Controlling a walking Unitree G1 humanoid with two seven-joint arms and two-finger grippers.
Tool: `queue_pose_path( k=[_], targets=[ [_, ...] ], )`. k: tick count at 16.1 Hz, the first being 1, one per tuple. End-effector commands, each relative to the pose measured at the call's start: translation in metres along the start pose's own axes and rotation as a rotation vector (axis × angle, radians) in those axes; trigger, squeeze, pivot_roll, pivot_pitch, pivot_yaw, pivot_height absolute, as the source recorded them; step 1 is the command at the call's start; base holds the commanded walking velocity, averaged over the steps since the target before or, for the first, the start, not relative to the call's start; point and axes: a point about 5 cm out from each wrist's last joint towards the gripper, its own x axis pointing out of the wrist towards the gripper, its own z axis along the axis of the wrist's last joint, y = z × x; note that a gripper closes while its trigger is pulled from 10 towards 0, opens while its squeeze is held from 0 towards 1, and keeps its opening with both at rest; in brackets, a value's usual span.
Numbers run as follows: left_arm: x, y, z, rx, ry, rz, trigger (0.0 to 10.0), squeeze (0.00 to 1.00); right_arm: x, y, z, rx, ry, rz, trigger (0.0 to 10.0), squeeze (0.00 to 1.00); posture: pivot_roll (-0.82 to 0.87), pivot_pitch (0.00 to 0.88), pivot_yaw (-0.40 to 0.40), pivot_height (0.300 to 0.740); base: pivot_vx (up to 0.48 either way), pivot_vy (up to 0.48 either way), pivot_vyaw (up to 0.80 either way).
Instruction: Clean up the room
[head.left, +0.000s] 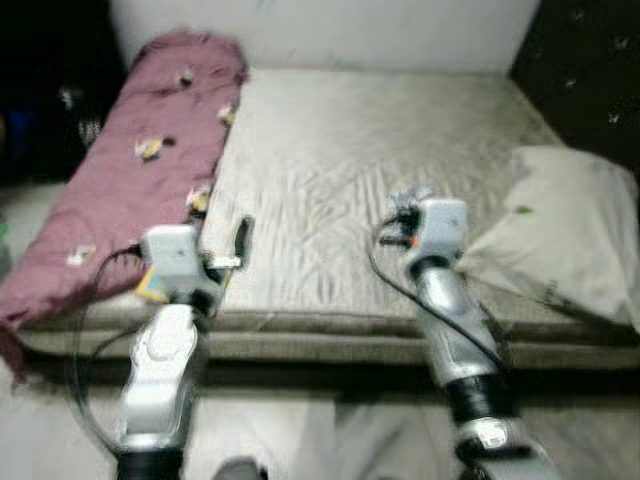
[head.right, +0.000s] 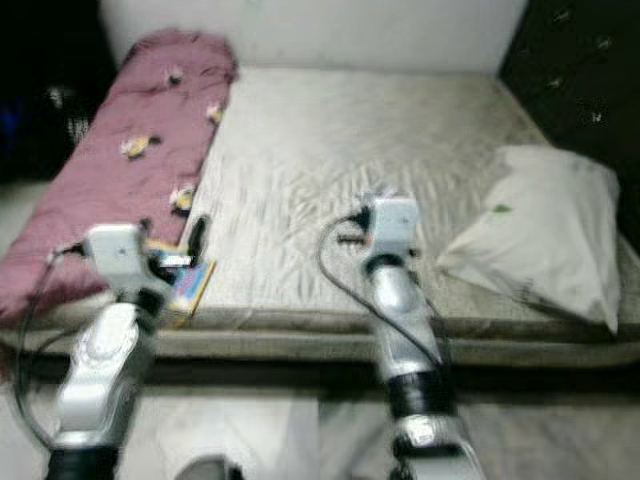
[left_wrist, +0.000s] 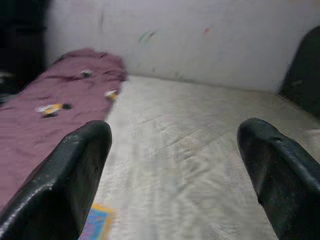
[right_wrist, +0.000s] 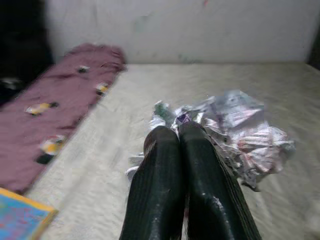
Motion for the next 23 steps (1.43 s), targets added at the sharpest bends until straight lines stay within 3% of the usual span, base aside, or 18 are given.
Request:
queue_pose_path(
  k=[1,15,19,23],
  targets=[
    [0.003,-0.01,0.002,-0.014,-0.012,-0.026,10.0,0.0,-0.001,-0.012,-0.001,-0.019,0.003,-0.029,10.0,0.0,-0.02,0.0,-0.003,0.74,0.307,0.0,0.0],
    [0.002,-0.011,0.0,-0.026,-0.006,-0.028,10.0,0.0,0.001,-0.022,-0.004,-0.032,0.02,-0.062,10.0,0.0,-0.02,0.0,-0.011,0.74,0.366,0.0,0.0],
    [0.007,-0.003,0.001,-0.02,0.012,0.042,10.0,0.0,0.004,-0.018,0.001,-0.028,-0.001,-0.056,10.0,0.0,-0.02,0.0,0.002,0.74,0.0,0.0,0.0],
    [0.005,0.0,-0.004,-0.02,0.042,0.054,10.0,0.0,0.0,-0.022,-0.002,-0.033,0.005,-0.062,10.0,0.0,-0.02,0.0,0.001,0.74,0.0,0.1,-0.69]
  ],
)
